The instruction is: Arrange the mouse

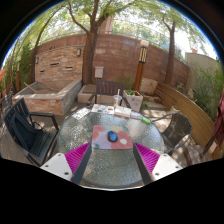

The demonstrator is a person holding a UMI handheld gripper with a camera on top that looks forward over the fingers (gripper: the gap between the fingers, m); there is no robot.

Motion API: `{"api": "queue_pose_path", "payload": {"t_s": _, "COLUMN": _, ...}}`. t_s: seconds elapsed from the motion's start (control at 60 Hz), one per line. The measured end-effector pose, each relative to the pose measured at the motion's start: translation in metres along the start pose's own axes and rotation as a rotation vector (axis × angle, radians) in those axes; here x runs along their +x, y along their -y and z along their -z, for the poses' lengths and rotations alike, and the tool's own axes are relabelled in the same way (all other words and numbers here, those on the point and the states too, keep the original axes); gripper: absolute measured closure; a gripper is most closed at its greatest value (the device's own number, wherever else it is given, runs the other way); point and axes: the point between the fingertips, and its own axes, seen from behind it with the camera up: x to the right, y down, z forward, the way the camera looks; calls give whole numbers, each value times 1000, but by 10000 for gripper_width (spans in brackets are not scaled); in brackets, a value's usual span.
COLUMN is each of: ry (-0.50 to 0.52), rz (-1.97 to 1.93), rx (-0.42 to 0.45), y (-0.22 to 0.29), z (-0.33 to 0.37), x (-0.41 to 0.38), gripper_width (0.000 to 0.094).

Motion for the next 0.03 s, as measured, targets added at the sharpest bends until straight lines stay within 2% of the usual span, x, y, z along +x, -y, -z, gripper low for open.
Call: {"api": "queue_pose_path", "payload": {"t_s": 0.033, "ry": 0, "rz": -1, "rx": 2, "y": -1, "z": 2, "x": 0, "gripper_width": 86}}
